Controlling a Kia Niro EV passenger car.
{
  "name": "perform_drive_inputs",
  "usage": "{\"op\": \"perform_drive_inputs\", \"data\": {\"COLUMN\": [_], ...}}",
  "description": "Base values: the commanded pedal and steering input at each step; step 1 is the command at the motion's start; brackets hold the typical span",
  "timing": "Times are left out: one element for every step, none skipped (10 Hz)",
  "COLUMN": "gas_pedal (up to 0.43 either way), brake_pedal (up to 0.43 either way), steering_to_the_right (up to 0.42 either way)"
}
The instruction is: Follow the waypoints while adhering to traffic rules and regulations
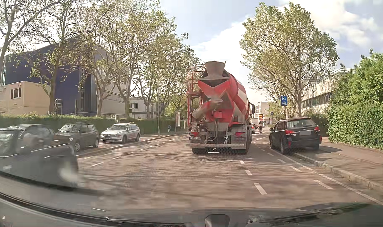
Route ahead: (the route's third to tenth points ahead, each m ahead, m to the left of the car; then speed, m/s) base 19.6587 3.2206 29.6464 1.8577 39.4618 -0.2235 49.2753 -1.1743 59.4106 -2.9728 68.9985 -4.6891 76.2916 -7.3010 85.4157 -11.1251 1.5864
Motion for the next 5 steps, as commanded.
{"op": "perform_drive_inputs", "data": {"gas_pedal": [0.000,0.000,0.000,0.000,0.000], "brake_pedal": [0.152,0.134,0.128,0.134,0.134], "steering_to_the_right": [0.011,0.012,0.011,0.012,0.011]}}
